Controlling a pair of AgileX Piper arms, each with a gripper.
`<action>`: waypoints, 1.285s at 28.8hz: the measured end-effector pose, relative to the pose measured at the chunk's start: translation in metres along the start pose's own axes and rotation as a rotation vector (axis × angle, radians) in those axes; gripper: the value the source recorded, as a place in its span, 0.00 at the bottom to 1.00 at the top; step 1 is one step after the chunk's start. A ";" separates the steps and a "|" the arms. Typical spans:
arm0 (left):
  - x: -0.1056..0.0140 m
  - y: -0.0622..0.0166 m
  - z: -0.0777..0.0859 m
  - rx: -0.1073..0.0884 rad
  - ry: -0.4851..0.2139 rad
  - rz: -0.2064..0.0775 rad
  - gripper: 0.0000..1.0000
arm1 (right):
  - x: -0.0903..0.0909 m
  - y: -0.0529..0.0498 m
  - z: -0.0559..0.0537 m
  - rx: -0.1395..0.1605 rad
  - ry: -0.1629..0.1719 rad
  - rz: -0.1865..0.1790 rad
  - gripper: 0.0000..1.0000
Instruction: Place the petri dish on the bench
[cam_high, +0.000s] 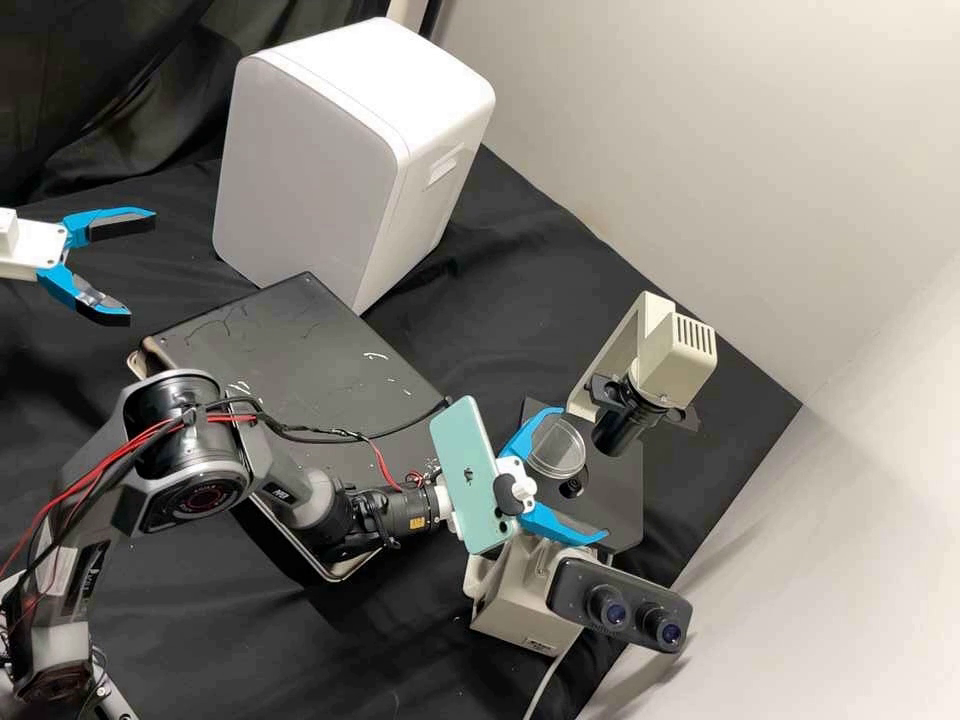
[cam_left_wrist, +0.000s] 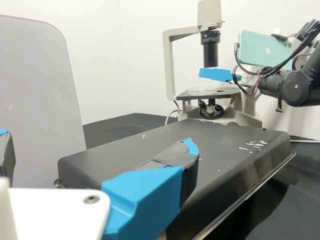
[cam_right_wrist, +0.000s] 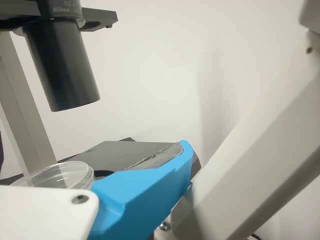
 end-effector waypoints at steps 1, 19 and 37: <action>0.000 0.0000 0.000 0.000 0.000 0.000 1.00 | 0.000 0.000 0.000 0.000 0.002 0.001 1.00; 0.001 -0.0017 0.003 -0.005 -0.015 -0.009 1.00 | -0.009 -0.030 -0.027 -0.244 0.104 -0.063 1.00; 0.002 -0.0023 0.003 -0.012 -0.017 -0.012 1.00 | -0.007 -0.041 -0.015 -0.264 0.043 -0.127 1.00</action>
